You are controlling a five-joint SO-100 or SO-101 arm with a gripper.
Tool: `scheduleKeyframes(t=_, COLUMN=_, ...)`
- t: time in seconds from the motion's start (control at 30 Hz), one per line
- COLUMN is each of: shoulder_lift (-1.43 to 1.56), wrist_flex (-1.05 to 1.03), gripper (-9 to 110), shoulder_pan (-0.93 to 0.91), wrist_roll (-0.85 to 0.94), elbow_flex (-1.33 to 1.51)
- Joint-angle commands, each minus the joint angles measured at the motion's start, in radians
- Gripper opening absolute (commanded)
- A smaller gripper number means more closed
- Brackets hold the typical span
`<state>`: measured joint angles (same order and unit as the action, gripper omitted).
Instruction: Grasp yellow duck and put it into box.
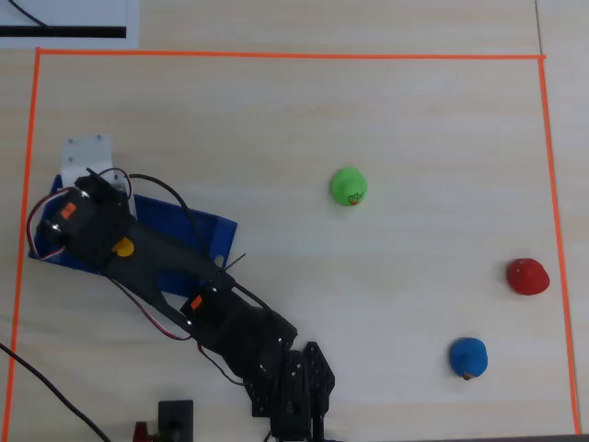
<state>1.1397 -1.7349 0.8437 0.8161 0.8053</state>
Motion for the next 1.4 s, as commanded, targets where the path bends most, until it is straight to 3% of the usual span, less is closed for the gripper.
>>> scheduleKeyframes(t=0.0, shoulder_lift=0.005, wrist_flex=0.000, gripper=18, shoulder_pan=0.002, wrist_roll=-0.017, elbow_flex=-0.052)
scheduleKeyframes(t=0.07, shoulder_lift=-0.003, wrist_flex=-0.015, gripper=29, shoulder_pan=0.000, wrist_roll=-0.008, elbow_flex=-0.052)
scheduleKeyframes(t=0.3, shoulder_lift=-0.009, wrist_flex=-0.015, gripper=32, shoulder_pan=-0.011, wrist_roll=0.003, elbow_flex=-0.058)
scheduleKeyframes(t=0.37, shoulder_lift=-0.009, wrist_flex=-0.015, gripper=26, shoulder_pan=-0.018, wrist_roll=0.009, elbow_flex=-0.058)
scheduleKeyframes(t=0.5, shoulder_lift=0.018, wrist_flex=-0.015, gripper=1, shoulder_pan=-0.043, wrist_roll=0.020, elbow_flex=-0.067)
scheduleKeyframes(t=0.8, shoulder_lift=0.360, wrist_flex=-0.018, gripper=0, shoulder_pan=-0.276, wrist_roll=0.199, elbow_flex=0.100)
scheduleKeyframes(t=0.93, shoulder_lift=0.632, wrist_flex=0.110, gripper=0, shoulder_pan=-0.502, wrist_roll=0.301, elbow_flex=0.417)
scheduleKeyframes(t=1.1, shoulder_lift=1.094, wrist_flex=0.380, gripper=0, shoulder_pan=-0.729, wrist_roll=0.425, elbow_flex=1.071)
scheduleKeyframes(t=1.37, shoulder_lift=1.721, wrist_flex=0.426, gripper=0, shoulder_pan=-0.819, wrist_roll=0.506, elbow_flex=1.838)
